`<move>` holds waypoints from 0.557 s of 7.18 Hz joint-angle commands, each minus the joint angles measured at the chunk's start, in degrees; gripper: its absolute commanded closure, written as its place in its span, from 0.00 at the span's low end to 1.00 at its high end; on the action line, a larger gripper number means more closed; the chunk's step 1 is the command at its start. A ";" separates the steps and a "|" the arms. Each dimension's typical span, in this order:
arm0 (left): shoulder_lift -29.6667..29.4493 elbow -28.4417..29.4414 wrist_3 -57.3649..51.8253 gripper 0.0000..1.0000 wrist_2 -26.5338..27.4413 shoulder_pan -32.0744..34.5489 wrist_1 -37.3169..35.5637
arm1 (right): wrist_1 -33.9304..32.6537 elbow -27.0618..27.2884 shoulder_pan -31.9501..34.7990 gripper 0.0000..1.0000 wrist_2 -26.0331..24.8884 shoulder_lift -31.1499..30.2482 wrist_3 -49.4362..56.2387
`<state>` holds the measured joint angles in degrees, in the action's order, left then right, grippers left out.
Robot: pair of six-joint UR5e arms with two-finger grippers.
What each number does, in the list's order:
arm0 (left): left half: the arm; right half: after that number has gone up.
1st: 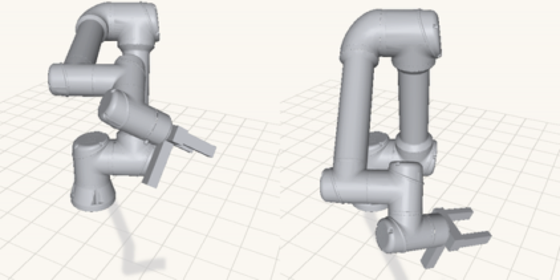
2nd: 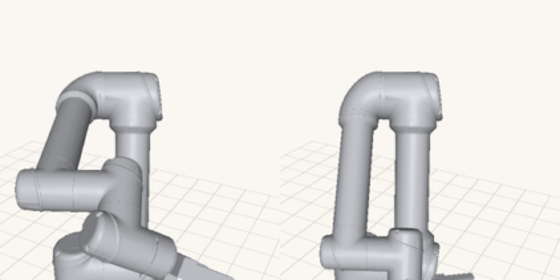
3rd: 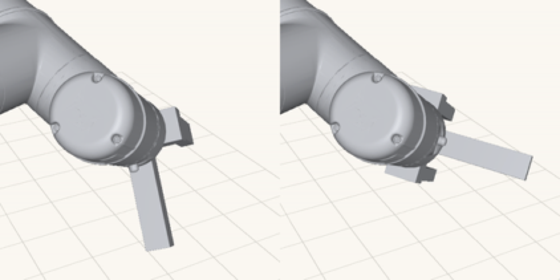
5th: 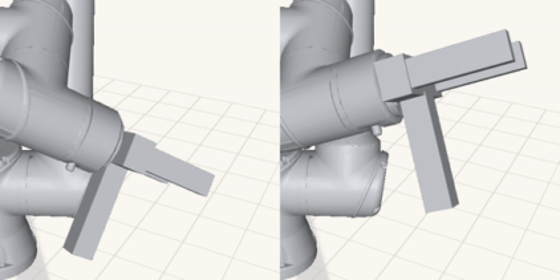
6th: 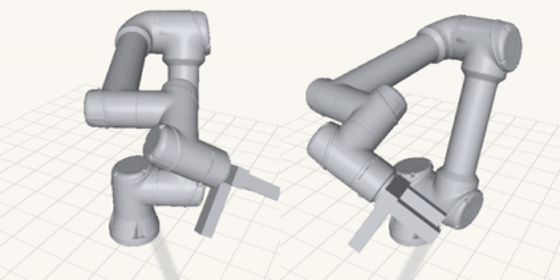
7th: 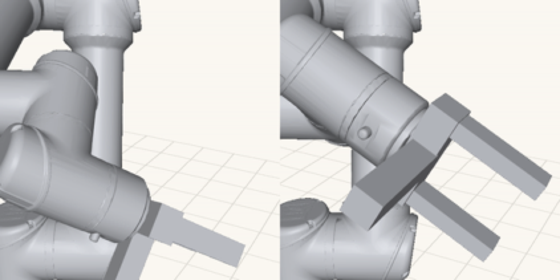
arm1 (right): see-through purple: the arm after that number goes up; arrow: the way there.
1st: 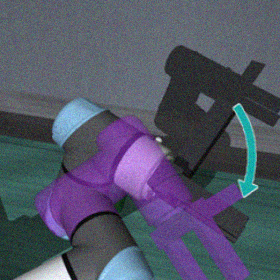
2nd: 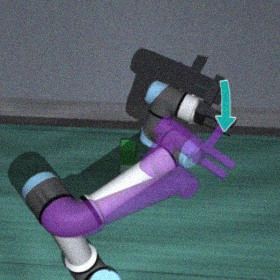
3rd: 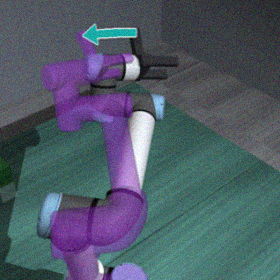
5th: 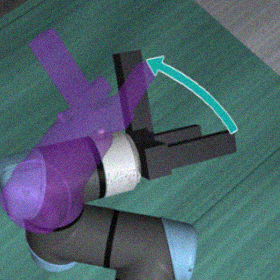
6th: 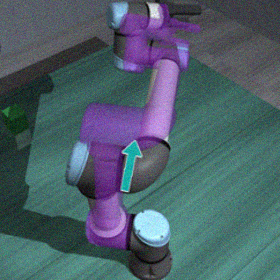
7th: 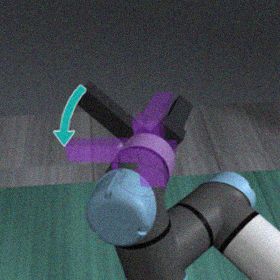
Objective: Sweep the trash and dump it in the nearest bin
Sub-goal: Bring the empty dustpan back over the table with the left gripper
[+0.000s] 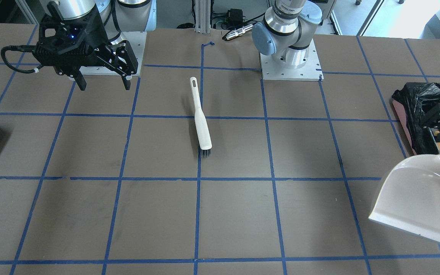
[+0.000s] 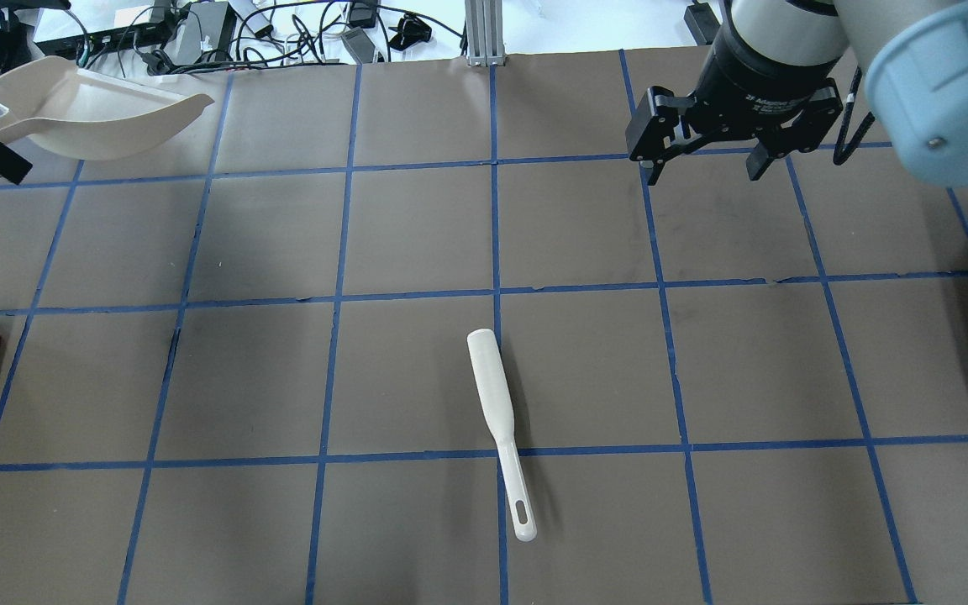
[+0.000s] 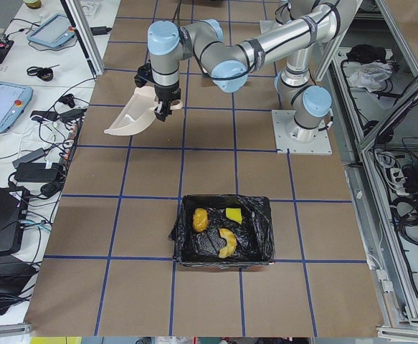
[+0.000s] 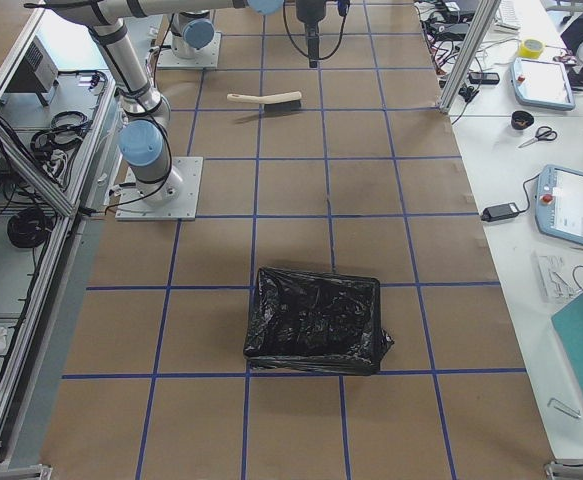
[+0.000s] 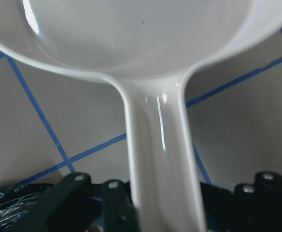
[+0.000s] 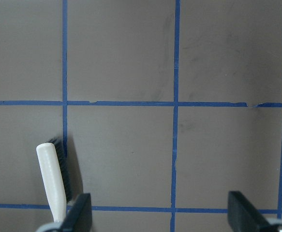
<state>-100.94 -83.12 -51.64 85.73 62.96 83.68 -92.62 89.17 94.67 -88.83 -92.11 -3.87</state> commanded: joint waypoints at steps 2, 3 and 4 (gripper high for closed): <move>-0.83 -3.69 23.87 1.00 0.40 16.53 -7.01 | -0.02 0.04 -0.10 0.00 -0.03 0.00 0.00; -1.53 -5.89 28.39 1.00 0.22 20.15 -10.78 | 0.07 0.04 -0.19 0.00 -0.03 -0.08 0.00; -2.50 -8.34 32.44 1.00 -0.13 23.15 -16.12 | 0.50 0.04 -0.19 0.00 -0.12 -0.17 0.00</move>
<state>-102.43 -88.70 -24.95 85.92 81.82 73.13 -92.47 89.21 94.52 -88.88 -92.19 -3.86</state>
